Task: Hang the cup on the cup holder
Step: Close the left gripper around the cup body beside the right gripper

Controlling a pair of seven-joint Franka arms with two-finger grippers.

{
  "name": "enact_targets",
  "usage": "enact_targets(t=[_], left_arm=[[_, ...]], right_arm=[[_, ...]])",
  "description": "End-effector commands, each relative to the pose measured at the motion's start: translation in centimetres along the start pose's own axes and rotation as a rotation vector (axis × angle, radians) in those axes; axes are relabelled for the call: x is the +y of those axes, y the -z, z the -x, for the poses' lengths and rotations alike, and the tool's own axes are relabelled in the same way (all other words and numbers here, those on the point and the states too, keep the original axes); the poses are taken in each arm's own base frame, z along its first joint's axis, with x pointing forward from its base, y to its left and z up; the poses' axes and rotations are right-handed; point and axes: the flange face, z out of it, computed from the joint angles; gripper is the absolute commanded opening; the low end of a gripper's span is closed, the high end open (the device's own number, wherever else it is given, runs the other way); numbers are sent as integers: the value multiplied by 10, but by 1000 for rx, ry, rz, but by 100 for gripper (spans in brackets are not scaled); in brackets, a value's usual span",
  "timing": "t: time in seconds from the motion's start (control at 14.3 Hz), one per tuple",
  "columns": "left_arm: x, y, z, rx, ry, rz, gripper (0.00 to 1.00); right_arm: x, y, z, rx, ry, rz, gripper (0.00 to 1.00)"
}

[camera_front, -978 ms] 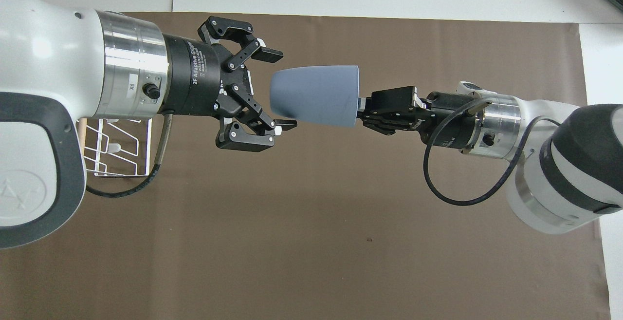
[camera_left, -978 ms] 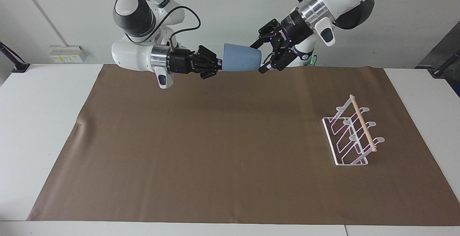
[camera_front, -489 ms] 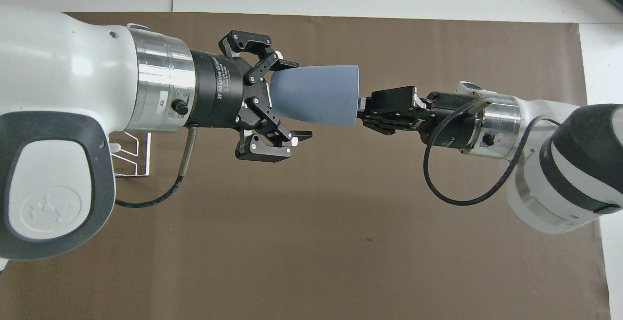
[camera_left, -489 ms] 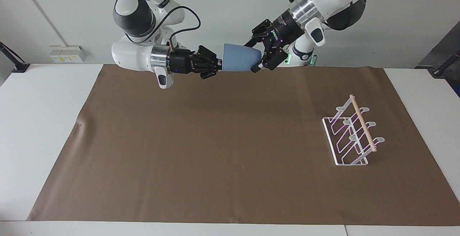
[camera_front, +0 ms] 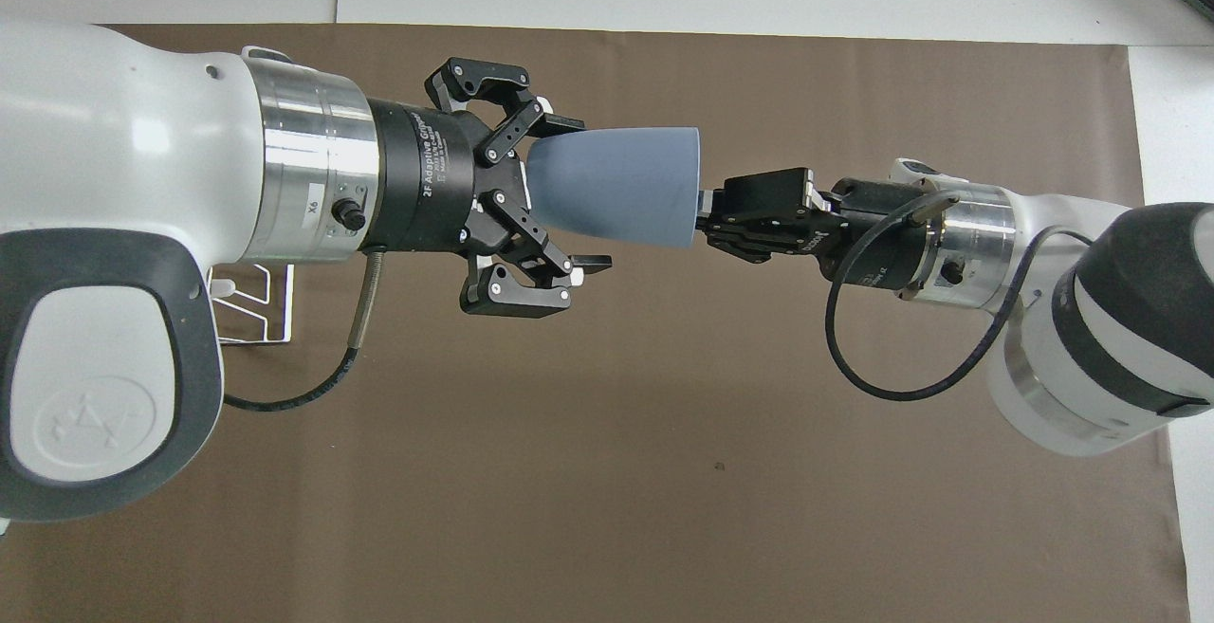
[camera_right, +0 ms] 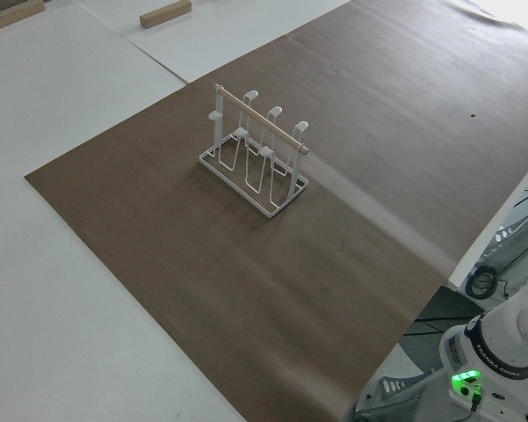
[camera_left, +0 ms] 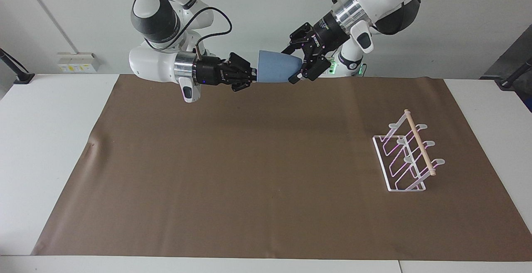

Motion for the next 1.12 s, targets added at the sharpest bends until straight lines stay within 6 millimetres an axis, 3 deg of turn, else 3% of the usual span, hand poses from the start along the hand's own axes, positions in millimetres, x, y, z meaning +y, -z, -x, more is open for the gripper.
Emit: enact_targets(t=[0.0,0.21,0.28,1.05], left_arm=[[-8,-1,4,-18,27,35,81],[-11,-8,7,-32,59,60,9],[-11,-8,6,-29,53,59,0],[-10,-9,4,3,35,66,0]], right_arm=[[-1,4,6,22,24,-22,0],[-1,4,6,22,24,-22,0],[-1,4,6,22,24,-22,0],[-1,6,4,41,15,-17,0]])
